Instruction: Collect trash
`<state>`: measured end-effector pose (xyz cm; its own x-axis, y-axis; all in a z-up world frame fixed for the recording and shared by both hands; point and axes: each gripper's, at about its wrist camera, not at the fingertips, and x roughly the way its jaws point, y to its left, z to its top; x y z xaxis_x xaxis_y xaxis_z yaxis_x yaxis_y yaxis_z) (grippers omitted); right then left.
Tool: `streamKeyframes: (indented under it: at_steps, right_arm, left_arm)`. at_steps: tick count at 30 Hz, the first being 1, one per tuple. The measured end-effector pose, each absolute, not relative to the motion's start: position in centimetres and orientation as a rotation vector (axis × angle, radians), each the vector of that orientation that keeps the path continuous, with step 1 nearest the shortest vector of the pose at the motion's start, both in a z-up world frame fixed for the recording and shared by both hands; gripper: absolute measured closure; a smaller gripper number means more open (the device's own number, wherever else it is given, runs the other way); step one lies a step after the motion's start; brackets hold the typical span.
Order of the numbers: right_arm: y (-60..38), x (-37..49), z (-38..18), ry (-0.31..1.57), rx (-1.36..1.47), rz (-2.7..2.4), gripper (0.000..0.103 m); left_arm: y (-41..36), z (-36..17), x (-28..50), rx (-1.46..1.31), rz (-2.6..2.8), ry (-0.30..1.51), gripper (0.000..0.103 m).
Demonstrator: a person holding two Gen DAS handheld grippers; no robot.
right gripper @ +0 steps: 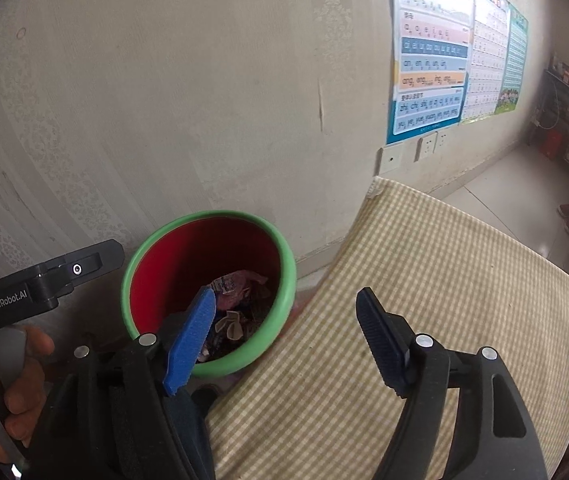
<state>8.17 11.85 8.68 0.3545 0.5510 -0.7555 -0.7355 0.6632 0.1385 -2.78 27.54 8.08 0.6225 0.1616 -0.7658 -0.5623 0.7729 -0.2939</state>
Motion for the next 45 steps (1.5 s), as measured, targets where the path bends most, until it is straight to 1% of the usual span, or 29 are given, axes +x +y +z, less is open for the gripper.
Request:
streamKeyframes:
  at_steps: [7,15,19,21,23,25,31,40,45]
  right_arm:
    - [2.7,8.9,9.8,0.837,-0.152,0.684,0.031]
    - [-7.5,8.0,9.9,0.772,-0.094,0.464,0.021]
    - [-11.3,6.8,9.3,0.748,-0.089,0.380,0.018]
    - [-12.9,6.1,8.8,0.745,-0.077,0.347,0.012]
    - [-14.3,5.3,8.3,0.736,-0.065,0.317,0.009]
    - [-15.2,4.7,7.8,0.728,-0.058,0.300,0.007]
    - [-16.6,3.3,6.7,0.698,-0.068,0.274,0.007]
    - [-17.5,2.9,4.3,0.698,-0.059,0.220,0.007]
    - [-16.9,2.7,3.6,0.706,-0.072,0.225,0.007]
  left_arm:
    - [20.1,9.0,-0.1,-0.485,0.315,0.794,0.006]
    - [12.1,9.1,1.6,-0.349,0.201,0.776,0.006]
    - [8.8,9.1,1.8,-0.285,0.142,0.772,0.006]
    - [7.5,9.0,1.9,-0.260,0.116,0.778,0.006]
    - [6.3,8.7,1.8,-0.230,0.101,0.793,0.006]
    - [5.2,8.2,1.8,-0.205,0.092,0.799,0.006]
    - [3.1,6.2,0.6,-0.161,0.080,0.781,0.006]
    - [2.2,3.1,-1.0,-0.130,0.065,0.748,0.005]
    - [2.5,2.1,-0.6,-0.133,0.074,0.751,0.005]
